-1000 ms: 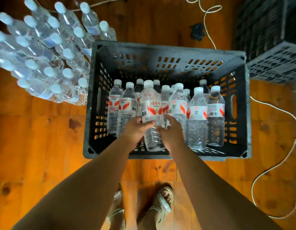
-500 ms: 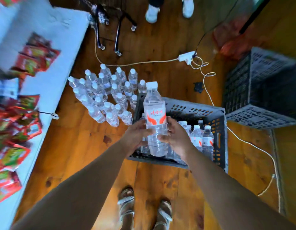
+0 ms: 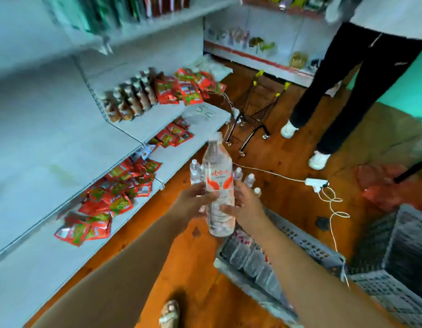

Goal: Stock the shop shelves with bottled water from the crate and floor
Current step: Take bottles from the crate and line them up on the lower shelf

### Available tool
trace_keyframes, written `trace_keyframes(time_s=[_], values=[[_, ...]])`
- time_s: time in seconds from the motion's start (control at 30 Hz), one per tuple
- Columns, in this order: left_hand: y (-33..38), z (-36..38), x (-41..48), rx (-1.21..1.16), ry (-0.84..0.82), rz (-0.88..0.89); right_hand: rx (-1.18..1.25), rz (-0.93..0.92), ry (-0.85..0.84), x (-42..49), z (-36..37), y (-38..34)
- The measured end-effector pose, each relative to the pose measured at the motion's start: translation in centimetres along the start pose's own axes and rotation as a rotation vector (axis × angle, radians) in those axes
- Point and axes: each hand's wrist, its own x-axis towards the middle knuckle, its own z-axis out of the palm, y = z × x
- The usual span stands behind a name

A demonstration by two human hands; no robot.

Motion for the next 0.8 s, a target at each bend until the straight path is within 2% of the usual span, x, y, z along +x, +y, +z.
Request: trace_keyframes(time_s=[0.37, 0.63, 0.8], values=[[5.9, -14.9, -13.2, -0.124, 0.398, 0.219, -0.089, -0.229, -0.367, 0.5, 17.2, -11.6], [5.9, -27.2, -21.5, -0.170, 0.613, 0.297, -0.128, -0.272, -0.570, 0.6, 32.6, -15.4], [4.0, -34.2, -26.1, -0.182, 0.728, 0.274, -0.195, -0.293, -0.694, -0.1, 42.0, -15.8]])
